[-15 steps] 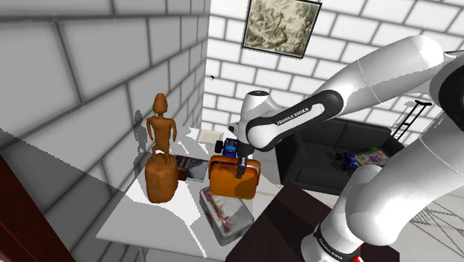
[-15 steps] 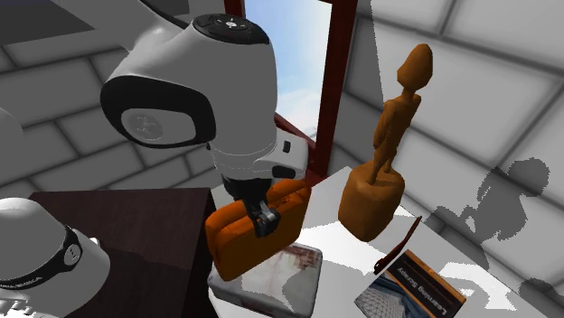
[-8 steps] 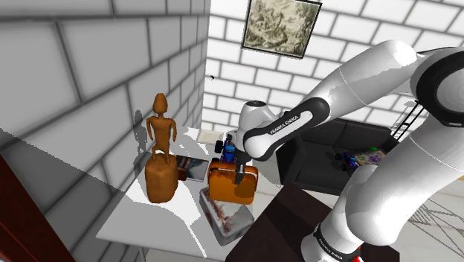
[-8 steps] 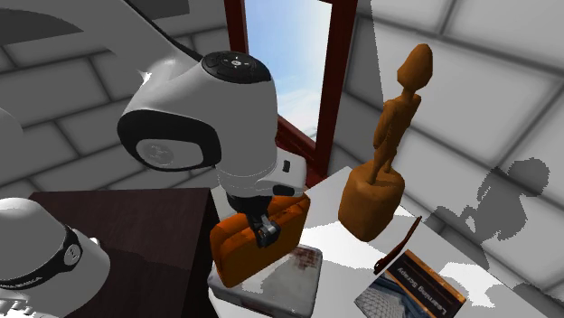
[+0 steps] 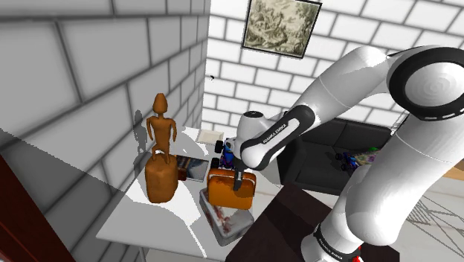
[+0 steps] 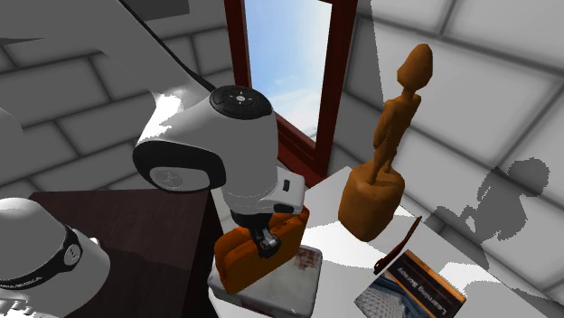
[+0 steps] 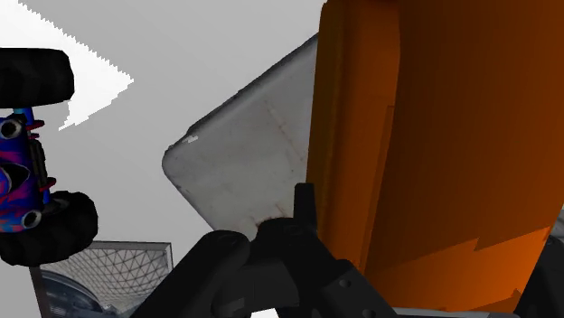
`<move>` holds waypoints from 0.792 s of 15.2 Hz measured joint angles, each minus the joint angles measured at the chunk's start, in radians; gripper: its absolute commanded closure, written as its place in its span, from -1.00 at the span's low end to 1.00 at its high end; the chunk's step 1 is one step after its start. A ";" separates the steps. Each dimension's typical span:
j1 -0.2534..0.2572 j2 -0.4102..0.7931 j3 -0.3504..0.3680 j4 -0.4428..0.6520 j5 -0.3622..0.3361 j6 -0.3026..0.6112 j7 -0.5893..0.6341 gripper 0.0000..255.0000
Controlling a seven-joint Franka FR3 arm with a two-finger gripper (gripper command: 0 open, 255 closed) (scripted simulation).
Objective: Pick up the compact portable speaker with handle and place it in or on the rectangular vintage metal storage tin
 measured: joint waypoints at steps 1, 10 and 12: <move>0.001 0.004 0.000 0.000 0.001 0.004 0.000 1.00; 0.002 0.008 0.002 0.000 0.002 0.010 0.001 -1.00; 0.002 0.009 0.002 0.000 0.002 0.010 0.001 -1.00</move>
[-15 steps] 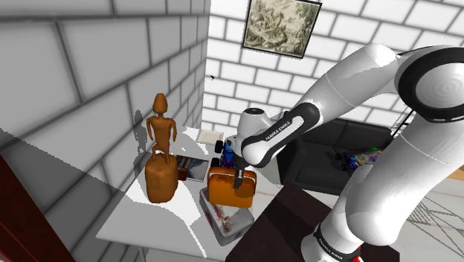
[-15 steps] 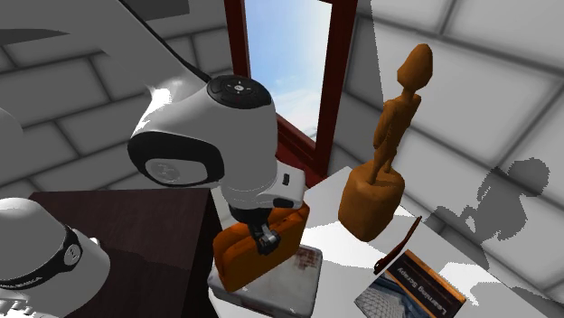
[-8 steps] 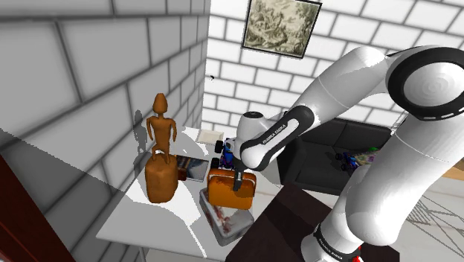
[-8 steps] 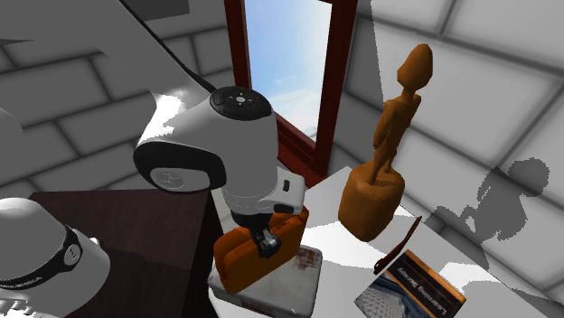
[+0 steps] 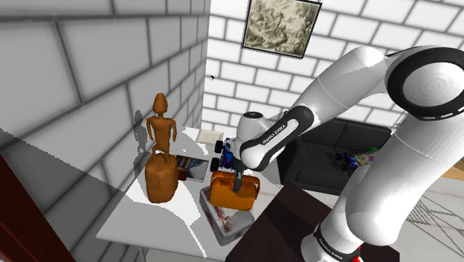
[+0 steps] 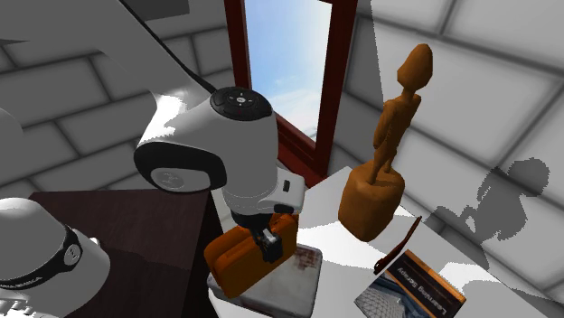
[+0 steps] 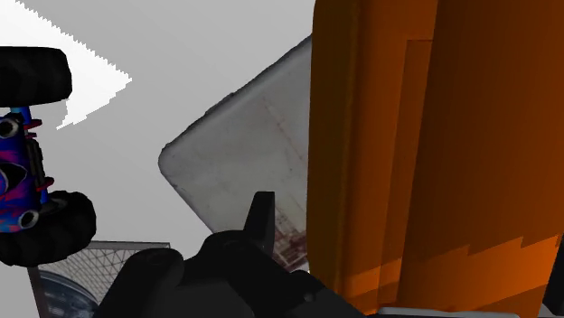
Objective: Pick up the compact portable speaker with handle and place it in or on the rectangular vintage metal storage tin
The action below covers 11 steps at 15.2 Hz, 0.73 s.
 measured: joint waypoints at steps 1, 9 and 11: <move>0.000 0.000 0.000 0.000 0.000 0.000 0.000 -1.00; -0.007 -0.140 -0.003 0.019 -0.021 -0.158 0.014 -1.00; -0.007 -0.141 -0.003 0.019 -0.021 -0.159 0.014 -1.00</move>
